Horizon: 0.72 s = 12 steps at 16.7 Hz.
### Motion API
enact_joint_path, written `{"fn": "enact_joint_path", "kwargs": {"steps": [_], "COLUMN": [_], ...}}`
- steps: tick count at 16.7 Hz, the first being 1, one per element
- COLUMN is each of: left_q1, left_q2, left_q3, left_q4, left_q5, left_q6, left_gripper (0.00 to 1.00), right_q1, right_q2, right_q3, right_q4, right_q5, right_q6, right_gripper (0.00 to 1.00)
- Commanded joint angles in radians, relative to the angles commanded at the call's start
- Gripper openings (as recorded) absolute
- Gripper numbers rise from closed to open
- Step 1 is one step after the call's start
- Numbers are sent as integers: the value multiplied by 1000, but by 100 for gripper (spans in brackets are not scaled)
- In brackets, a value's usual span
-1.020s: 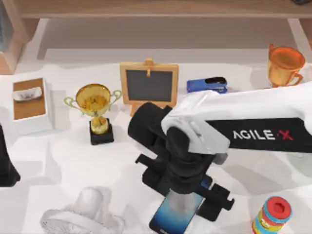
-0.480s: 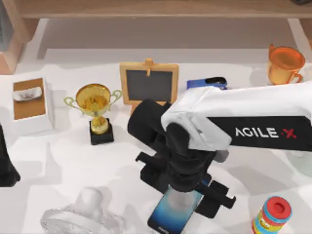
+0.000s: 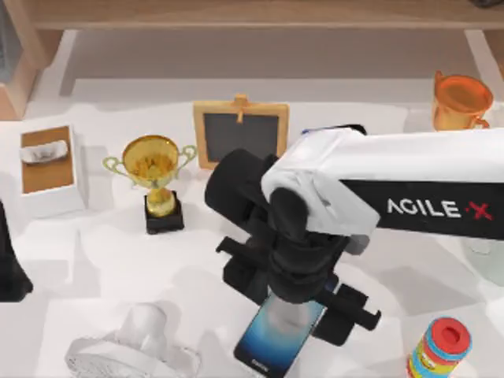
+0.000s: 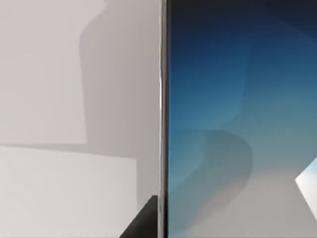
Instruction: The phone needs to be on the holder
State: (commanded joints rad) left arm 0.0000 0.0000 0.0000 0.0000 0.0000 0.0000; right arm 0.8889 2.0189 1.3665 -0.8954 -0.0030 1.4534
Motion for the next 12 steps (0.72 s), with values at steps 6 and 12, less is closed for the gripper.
{"fn": "enact_joint_path", "kwargs": {"steps": [6,12], "left_q1": [0,0], "left_q2": [0,0], "left_q3": [0,0], "left_q4": [0,0], "left_q5": [0,0], "left_q6": [0,0], "left_gripper": [100,100], "right_q1": [-126,-437], "right_q2": [-140,-260], "right_q3": [99,126], "right_q4": [98,219], "right_q5": [-156,-374], "right_q6": [-178,-617], "right_gripper": [0,0]}}
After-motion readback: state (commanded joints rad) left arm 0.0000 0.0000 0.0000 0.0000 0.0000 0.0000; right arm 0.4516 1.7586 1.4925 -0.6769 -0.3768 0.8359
